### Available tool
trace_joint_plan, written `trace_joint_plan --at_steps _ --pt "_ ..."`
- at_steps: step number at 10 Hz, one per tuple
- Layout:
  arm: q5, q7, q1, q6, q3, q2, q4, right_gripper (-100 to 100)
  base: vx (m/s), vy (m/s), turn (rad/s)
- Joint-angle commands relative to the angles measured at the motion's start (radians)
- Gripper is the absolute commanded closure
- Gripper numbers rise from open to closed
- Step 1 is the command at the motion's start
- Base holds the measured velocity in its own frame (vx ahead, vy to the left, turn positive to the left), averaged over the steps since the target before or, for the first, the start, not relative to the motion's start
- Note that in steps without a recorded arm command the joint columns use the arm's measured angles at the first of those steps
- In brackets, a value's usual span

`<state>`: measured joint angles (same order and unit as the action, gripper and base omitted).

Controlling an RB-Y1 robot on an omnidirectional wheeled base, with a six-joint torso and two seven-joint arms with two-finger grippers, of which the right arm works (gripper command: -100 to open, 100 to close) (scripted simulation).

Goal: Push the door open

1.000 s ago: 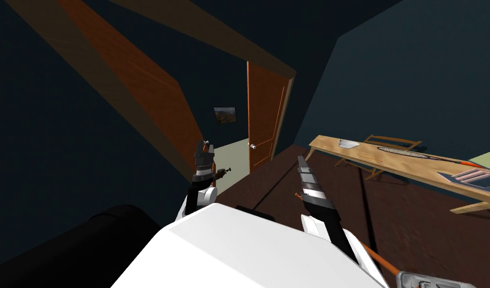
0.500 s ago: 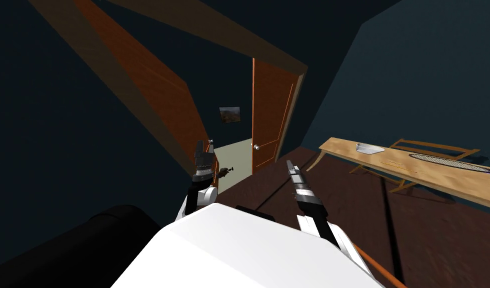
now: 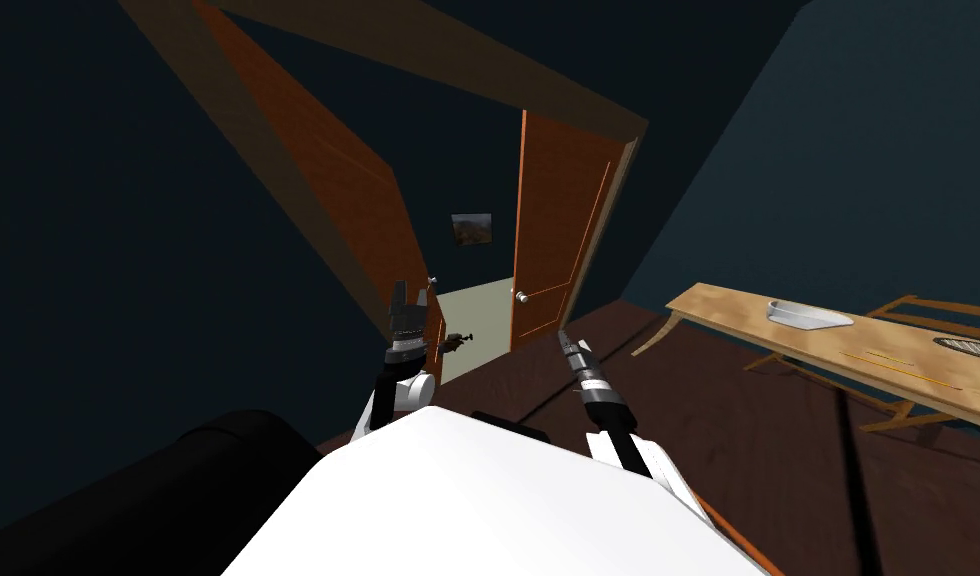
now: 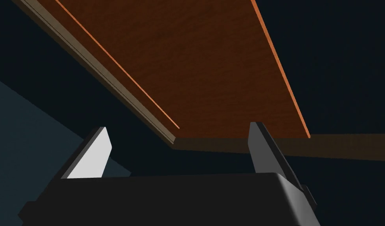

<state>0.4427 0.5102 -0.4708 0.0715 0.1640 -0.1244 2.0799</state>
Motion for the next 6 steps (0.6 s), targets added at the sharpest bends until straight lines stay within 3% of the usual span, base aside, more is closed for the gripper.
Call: trace_joint_plan --at_steps 1,5,6 --pt "0.045 0.046 0.009 -0.036 0.016 -0.019 -0.041 -100 0.060 -0.042 0.186" --pt "0.171 0.163 0.034 -0.144 0.068 -0.065 -0.138 -100 0.070 -0.041 0.215" --pt "0.172 0.163 0.034 -0.144 0.068 -0.065 -0.138 -100 0.042 -0.026 0.042"
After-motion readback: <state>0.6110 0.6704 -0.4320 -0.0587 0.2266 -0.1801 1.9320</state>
